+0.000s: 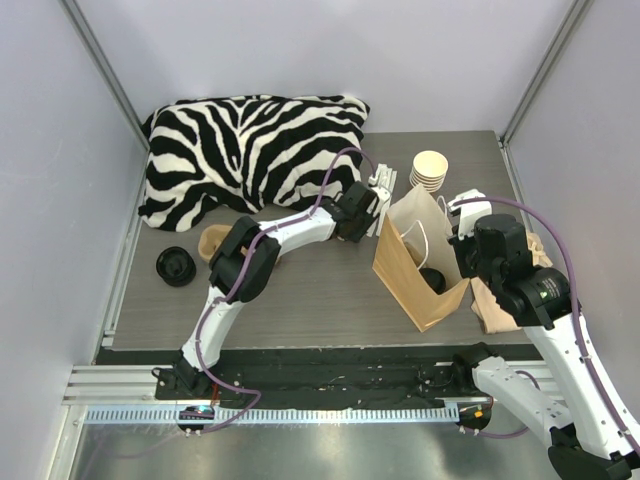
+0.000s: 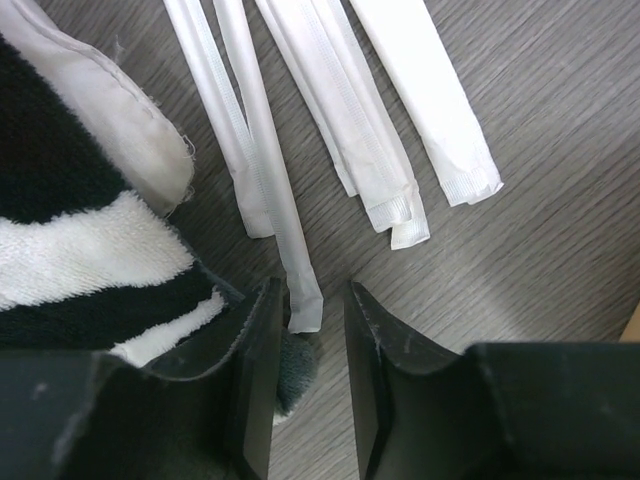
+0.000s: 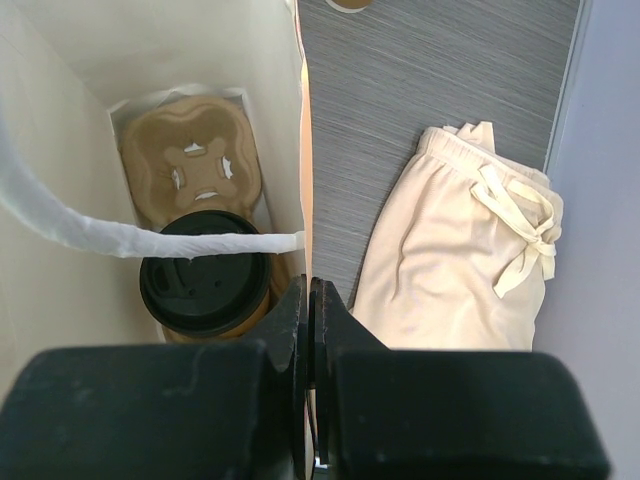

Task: Pack the takeout coffee

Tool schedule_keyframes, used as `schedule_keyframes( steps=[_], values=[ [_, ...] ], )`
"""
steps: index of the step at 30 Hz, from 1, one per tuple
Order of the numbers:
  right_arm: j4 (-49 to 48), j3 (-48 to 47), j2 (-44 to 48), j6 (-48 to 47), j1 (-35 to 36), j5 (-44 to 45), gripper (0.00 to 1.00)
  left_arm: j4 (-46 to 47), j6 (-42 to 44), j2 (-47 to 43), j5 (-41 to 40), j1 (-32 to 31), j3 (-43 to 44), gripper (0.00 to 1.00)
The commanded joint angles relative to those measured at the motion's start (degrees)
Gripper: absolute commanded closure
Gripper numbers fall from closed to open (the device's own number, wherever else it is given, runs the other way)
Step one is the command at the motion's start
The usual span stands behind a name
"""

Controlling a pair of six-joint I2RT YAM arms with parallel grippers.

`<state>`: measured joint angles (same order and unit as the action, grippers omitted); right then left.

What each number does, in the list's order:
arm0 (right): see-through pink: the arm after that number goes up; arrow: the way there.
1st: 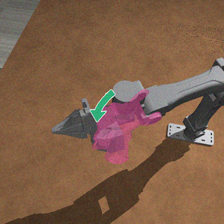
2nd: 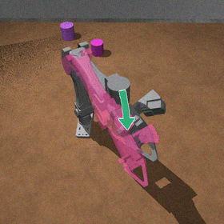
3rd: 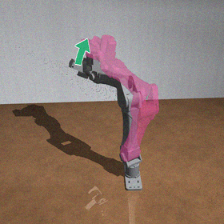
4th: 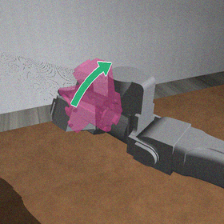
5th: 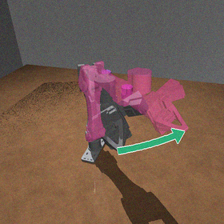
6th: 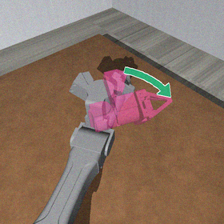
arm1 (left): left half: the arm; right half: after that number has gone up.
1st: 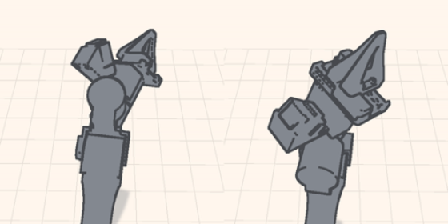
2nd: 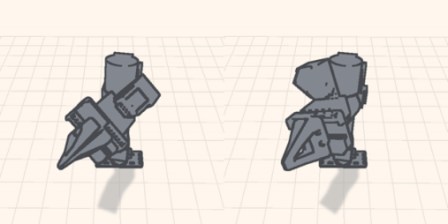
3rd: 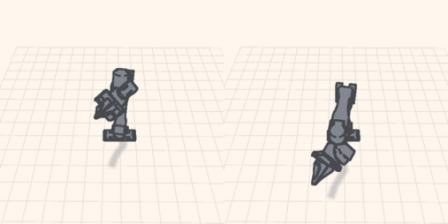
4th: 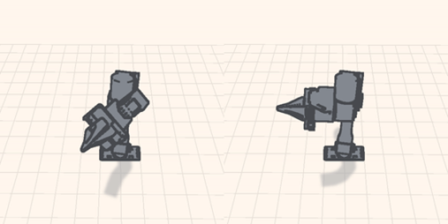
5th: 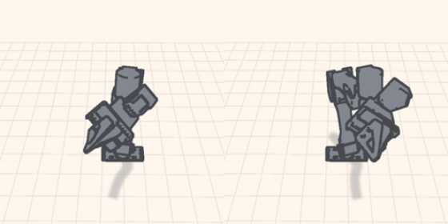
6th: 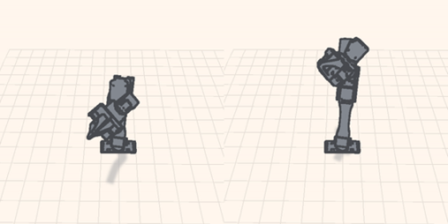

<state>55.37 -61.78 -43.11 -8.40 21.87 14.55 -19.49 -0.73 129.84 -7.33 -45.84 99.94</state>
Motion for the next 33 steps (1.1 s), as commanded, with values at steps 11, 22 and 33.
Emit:
schedule_keyframes(
  steps=[11, 22, 33],
  values=[
    [-1.5, -0.8, 0.48, -0.12, -0.25, -1.45, 0.99, -1.52, -1.29, 0.77, 0.92, 0.14, -0.27, 0.92],
    [-1.5, -0.54, 2.33, -1.97, -0.25, -4.08, 0.99, -3.8, -2.78, -10.29, 0.3, 0.58, -0.01, 1.0],
    [-4.04, 1.04, 5.14, -6.8, -0.33, -11.2, 0.99, -12.23, -3.4, -27.24, 10.57, 4.62, -1.49, 1.0]
  ],
)
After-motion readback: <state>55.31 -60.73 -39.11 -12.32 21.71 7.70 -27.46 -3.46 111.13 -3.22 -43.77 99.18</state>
